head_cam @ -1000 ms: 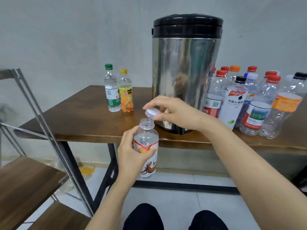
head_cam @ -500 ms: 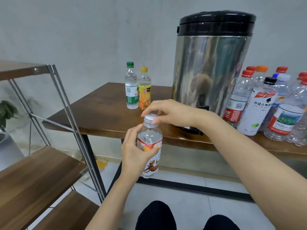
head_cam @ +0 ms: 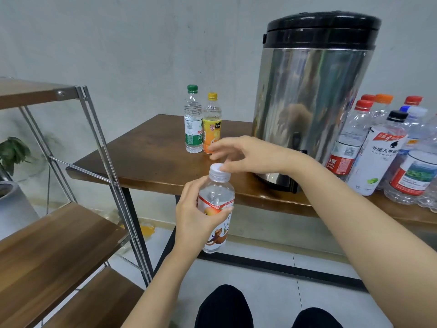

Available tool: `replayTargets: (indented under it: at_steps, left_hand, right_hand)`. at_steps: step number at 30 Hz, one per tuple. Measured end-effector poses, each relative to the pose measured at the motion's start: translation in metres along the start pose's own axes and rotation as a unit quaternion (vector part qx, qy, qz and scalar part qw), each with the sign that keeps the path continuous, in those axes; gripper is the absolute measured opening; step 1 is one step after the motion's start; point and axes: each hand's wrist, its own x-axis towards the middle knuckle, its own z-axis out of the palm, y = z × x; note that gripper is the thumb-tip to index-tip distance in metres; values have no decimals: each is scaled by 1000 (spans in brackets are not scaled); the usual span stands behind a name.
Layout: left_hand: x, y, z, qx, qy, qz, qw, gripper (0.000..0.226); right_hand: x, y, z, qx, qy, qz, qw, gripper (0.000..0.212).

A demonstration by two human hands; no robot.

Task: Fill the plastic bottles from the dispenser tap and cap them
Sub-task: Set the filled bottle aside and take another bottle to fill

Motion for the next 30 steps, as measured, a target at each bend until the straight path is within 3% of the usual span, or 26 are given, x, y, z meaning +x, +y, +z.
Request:
replayTargets:
  at_steps: [3,5,9,14,18,22,27,30]
  left_hand:
    - [1,0,-1,2,-5,13,1000,71]
    - [1,0,0,4,-8,15,1000,71]
    - [1,-3,-2,2,3,-7,1000,72]
    - [5,-7,-4,24,-3,-2,1000,72]
    - [7,-12,-6,21,2,-17,1000,72]
    - [9,-14,-7,33,-9,-4,999,72]
    - [11,-15,-7,23,-2,-13,1000,71]
    - [15,-14,-8,17,9,-7,1000,71]
  right_hand:
    - [6,6,6,-5,54,-18,998,30]
    - [10,7,10,-34,89,-11,995,30]
    - [10,9,7,25,5,7,1000,45]
    - [13,8,13,-71,56,20,996,45]
    - [13,11,11,26,3,-4,1000,53]
    - [15,9,12,2,67,4,998,44]
    - [18,12,17,46,55,-8,997,46]
    - [26,19,27,70,124,-16,990,39]
